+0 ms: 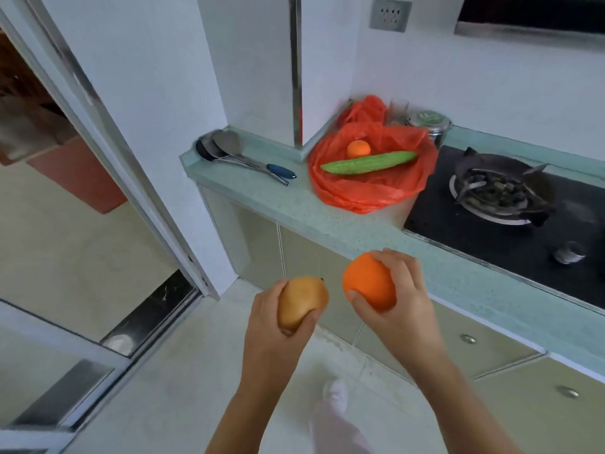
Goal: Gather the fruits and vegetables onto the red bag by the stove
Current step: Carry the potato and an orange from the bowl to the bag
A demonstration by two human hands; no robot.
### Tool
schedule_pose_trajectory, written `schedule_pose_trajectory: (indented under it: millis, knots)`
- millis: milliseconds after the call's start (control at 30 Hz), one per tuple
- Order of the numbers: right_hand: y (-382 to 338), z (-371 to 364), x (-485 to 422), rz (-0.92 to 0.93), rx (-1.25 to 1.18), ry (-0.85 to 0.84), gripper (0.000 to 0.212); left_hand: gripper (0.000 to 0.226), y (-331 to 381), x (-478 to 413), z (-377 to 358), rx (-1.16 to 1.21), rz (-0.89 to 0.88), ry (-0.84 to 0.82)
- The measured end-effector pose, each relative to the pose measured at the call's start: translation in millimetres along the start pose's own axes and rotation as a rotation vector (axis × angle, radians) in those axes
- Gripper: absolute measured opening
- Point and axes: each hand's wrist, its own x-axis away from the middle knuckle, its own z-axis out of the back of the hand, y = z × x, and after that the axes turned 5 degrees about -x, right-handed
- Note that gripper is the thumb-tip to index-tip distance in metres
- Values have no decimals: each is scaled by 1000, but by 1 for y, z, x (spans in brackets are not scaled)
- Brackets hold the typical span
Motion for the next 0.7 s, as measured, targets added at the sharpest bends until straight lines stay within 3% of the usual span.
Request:
schedule_pose_trajectory:
  millis: [333, 700]
  knots:
    - [67, 32, -166, -34, 42, 147, 58, 59, 50, -181, -82, -4, -154, -76]
    - [119, 29, -260, -189, 28, 154, 59, 60, 48, -296, -131, -13, -102, -159]
